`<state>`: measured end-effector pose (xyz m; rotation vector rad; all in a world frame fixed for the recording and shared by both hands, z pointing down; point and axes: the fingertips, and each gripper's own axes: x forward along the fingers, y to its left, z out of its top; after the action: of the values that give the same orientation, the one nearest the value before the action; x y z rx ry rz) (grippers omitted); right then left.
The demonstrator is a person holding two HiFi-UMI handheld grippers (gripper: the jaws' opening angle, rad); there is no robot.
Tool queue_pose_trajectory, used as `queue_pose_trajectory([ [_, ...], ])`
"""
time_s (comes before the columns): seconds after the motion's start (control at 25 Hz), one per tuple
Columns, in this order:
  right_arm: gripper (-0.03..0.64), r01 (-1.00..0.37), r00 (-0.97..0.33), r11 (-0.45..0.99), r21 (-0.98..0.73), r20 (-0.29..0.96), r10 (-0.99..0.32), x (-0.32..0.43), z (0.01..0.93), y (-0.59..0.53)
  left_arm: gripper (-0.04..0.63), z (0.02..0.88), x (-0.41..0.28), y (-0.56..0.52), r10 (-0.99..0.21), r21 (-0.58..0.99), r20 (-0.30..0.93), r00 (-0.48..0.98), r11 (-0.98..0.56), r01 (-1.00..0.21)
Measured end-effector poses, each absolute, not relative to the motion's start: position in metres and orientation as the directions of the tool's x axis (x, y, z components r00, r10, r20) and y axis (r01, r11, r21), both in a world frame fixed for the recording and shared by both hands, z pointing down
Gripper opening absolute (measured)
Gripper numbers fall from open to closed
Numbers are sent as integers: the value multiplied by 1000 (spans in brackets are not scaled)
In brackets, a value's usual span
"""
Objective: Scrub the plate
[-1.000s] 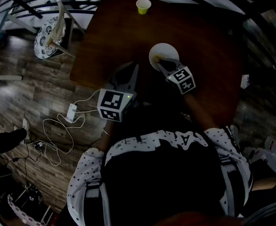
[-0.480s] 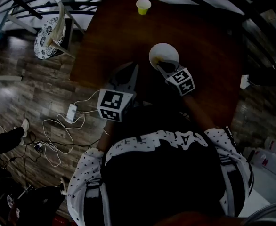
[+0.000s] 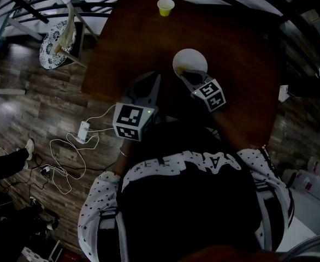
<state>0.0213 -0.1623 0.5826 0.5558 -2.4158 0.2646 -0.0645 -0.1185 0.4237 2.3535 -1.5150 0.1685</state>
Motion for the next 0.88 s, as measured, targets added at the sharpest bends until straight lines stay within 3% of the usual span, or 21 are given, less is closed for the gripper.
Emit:
queue_pose_trajectory([
  [0.88, 49, -443, -720, 895, -59, 618, -316, 21, 580, -152, 15, 421, -57, -117, -854, 207, 275, 441, -396, -895],
])
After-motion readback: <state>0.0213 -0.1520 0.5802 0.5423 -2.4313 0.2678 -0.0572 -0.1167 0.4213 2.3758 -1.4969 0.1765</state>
